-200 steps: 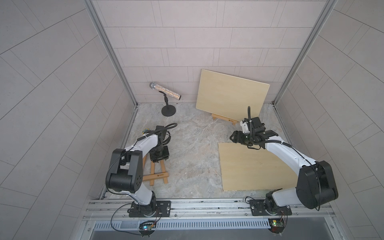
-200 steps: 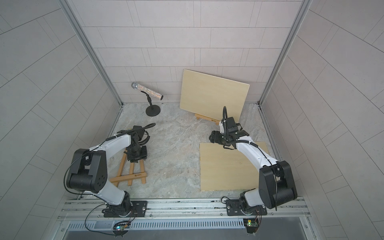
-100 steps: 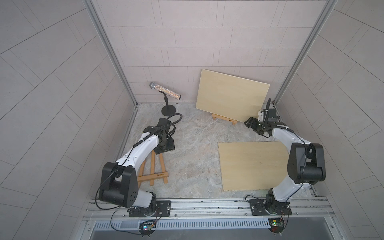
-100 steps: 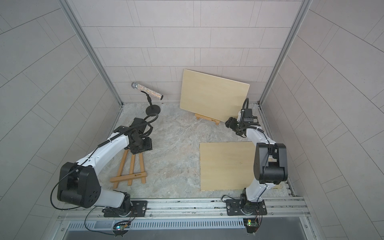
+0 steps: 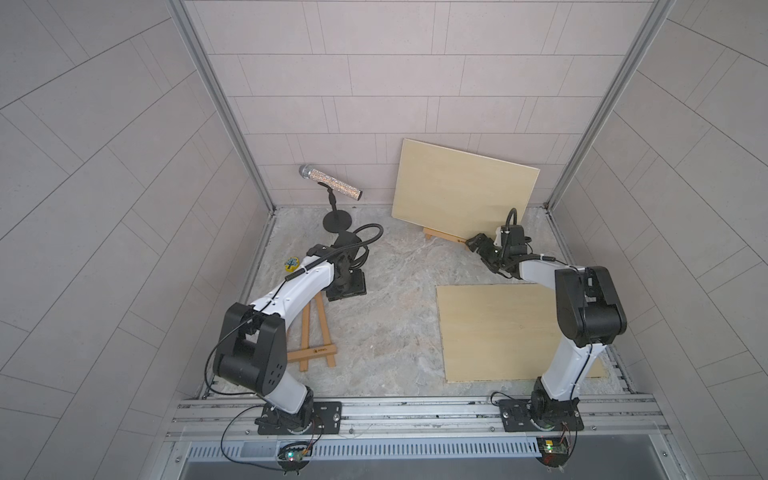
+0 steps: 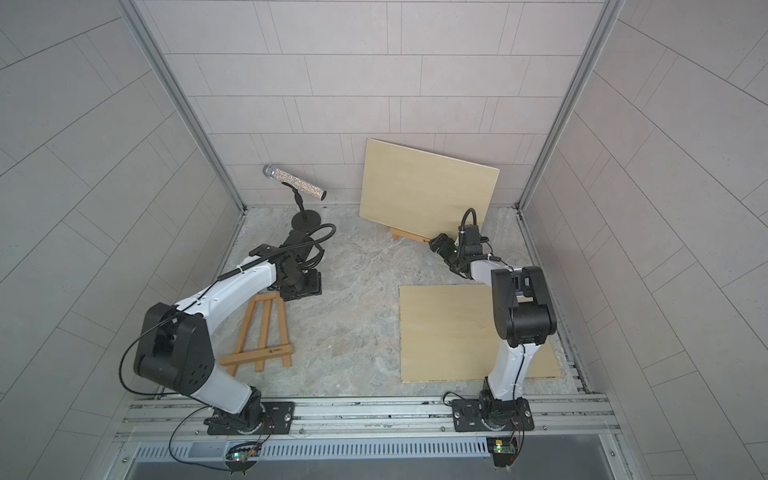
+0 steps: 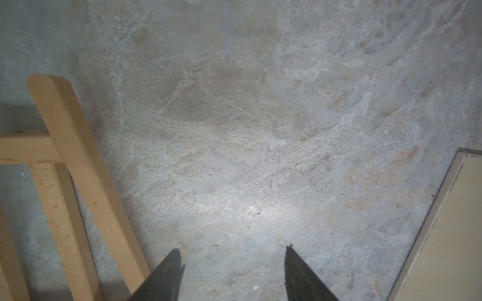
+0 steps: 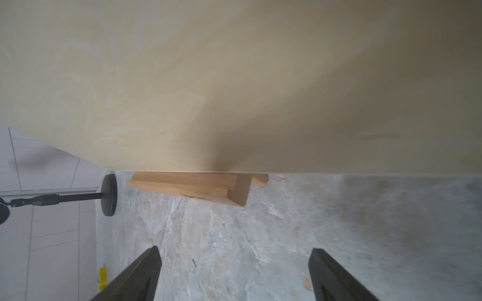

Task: Disassemble the easel
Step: Move the easel to the center of the board.

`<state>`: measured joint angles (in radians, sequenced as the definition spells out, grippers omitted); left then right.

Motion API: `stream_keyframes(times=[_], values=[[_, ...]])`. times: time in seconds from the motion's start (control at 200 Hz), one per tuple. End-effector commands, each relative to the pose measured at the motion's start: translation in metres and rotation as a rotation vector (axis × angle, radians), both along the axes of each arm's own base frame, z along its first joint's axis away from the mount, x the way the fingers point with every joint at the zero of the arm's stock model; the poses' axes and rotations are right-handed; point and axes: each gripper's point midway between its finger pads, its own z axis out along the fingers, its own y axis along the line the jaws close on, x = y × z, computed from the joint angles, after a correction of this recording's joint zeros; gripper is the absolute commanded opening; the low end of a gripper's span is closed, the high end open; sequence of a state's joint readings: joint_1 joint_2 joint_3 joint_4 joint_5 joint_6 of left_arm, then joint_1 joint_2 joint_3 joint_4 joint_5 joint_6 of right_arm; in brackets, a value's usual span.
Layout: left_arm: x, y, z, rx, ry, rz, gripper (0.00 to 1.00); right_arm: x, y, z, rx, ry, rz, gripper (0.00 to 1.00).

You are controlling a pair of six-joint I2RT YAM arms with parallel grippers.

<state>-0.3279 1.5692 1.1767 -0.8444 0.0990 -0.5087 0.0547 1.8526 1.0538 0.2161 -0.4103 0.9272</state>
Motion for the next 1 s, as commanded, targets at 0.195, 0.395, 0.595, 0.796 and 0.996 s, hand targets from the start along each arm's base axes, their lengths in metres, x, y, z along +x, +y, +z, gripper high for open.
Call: stream_keyframes(times=[0.195, 0.395, 0.595, 0.796, 0.996], values=[[0.005, -0.007, 0.001, -0.022, 0.0, -0.001, 0.69, 0.03, 0.03, -0.003, 0.17, -0.081, -0.175, 0.87], [0.005, -0.009, 0.0, -0.028, -0.001, -0.003, 0.71, 0.039, 0.036, -0.01, 0.241, -0.126, -0.275, 0.84], [0.006, -0.009, -0.001, -0.031, -0.003, -0.005, 0.72, 0.046, 0.031, -0.019, 0.314, -0.168, -0.37, 0.8], [0.007, -0.009, -0.002, -0.03, -0.003, -0.012, 0.72, 0.053, 0.026, -0.025, 0.33, -0.192, -0.415, 0.77], [0.008, -0.009, -0.003, -0.029, 0.0, -0.019, 0.72, 0.057, 0.019, -0.032, 0.354, -0.211, -0.471, 0.68]])
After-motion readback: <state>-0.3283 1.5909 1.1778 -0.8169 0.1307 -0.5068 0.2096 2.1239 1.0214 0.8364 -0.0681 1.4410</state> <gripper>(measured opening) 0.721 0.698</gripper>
